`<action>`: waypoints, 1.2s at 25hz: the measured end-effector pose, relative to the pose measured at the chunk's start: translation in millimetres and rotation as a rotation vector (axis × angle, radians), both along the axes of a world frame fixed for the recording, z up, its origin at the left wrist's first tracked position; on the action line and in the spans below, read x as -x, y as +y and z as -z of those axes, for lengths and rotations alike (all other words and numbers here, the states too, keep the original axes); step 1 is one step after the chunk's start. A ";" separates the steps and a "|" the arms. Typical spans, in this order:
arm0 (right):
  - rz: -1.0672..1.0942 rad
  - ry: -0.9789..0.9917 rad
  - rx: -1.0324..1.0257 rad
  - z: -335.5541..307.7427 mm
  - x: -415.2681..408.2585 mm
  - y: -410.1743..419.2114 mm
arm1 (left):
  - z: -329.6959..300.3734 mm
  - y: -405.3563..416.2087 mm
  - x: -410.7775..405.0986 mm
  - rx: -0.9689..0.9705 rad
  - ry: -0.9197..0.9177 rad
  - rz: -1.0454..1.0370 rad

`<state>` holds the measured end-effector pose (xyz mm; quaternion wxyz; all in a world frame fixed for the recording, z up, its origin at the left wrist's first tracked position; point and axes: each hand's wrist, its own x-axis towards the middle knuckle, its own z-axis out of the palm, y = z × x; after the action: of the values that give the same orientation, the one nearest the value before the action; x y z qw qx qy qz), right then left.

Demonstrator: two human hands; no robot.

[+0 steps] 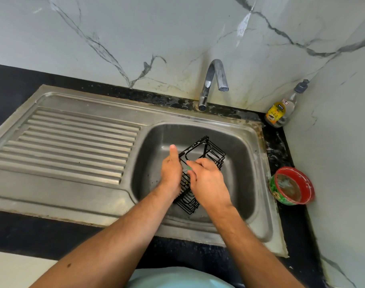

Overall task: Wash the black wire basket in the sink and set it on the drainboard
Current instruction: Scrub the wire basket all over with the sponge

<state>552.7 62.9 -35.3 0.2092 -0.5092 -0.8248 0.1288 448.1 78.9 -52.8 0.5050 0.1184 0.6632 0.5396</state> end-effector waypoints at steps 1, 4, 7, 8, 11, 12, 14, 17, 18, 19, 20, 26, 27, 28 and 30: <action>0.010 0.011 -0.011 4.1 -6.4 0.1 | 0.9 -1.7 0.3 -0.003 0.006 0.013; 0.067 0.079 -0.011 13.6 -25.1 -5.1 | 0.6 -5.3 2.2 0.004 0.013 0.059; 0.048 -0.010 -0.036 16.2 -13.8 -4.9 | 2.7 -4.1 5.3 -0.017 0.028 0.118; 0.020 -0.057 -0.043 15.5 -5.1 -1.3 | 3.7 -3.9 6.2 -0.025 0.022 0.118; -0.062 -0.122 -0.070 10.7 17.1 8.8 | 11.4 -2.8 12.7 -0.065 -0.086 0.059; -0.073 -0.122 -0.081 10.3 19.4 10.1 | 15.6 -3.3 15.8 -0.110 -0.155 0.040; -0.067 -0.120 -0.090 10.1 15.7 8.4 | 22.8 -5.9 19.1 -0.225 -0.243 0.044; -0.007 -0.103 -0.039 12.0 5.3 6.5 | 31.1 -9.6 16.1 -0.297 -0.197 0.104; -0.012 -0.110 -0.025 10.5 7.2 8.7 | 31.2 -11.3 13.5 -0.302 -0.183 0.104; -0.046 -0.135 -0.036 8.4 12.4 11.9 | 32.7 -11.3 11.4 -0.309 -0.181 0.108; -0.104 -0.172 -0.063 6.3 19.9 14.4 | 34.3 -12.2 9.7 -0.293 -0.190 0.108; -0.133 -0.025 -0.048 12.5 15.1 6.1 | 36.8 -15.5 13.8 -0.290 -0.054 0.178; -0.120 0.005 -0.027 14.0 7.4 7.1 | 34.5 -15.4 15.5 -0.303 0.038 0.238; -0.116 0.016 -0.008 14.5 2.3 9.9 | 31.0 -16.0 16.2 -0.300 0.088 0.310; -0.135 -0.009 -0.030 13.1 2.4 14.6 | 32.0 -16.1 17.6 -0.304 0.156 0.411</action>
<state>550.3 77.5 -48.3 0.2039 -0.4499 -0.8601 0.1276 430.5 62.8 -84.8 0.5279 0.3662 0.5734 0.5084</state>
